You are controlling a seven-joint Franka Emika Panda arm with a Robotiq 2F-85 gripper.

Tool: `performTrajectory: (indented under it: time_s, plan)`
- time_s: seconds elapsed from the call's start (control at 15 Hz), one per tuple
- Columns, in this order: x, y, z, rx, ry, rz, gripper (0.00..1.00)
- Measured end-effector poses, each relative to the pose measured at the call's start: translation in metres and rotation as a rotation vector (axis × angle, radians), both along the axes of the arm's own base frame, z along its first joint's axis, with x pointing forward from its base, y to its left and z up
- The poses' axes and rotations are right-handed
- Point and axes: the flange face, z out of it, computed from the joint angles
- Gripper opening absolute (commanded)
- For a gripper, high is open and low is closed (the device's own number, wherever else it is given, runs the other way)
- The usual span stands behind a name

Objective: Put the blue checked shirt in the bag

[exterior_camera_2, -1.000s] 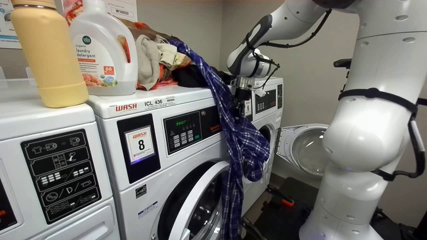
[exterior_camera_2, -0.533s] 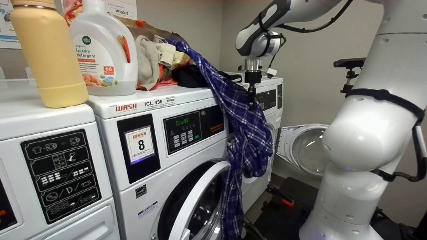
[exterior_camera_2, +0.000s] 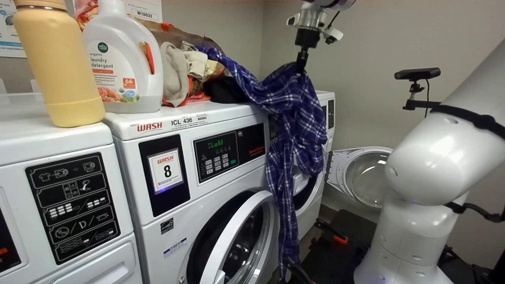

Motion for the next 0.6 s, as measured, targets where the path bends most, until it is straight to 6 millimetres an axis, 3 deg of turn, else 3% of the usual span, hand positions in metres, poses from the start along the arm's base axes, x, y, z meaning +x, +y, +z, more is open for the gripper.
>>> performTrajectory:
  time_s: [0.27, 0.6]
  plan:
    - [-0.007, 0.046, 0.094, 0.009, -0.212, 0.046, 0.01]
    - [-0.004, 0.095, 0.182, 0.081, -0.435, 0.049, 0.01]
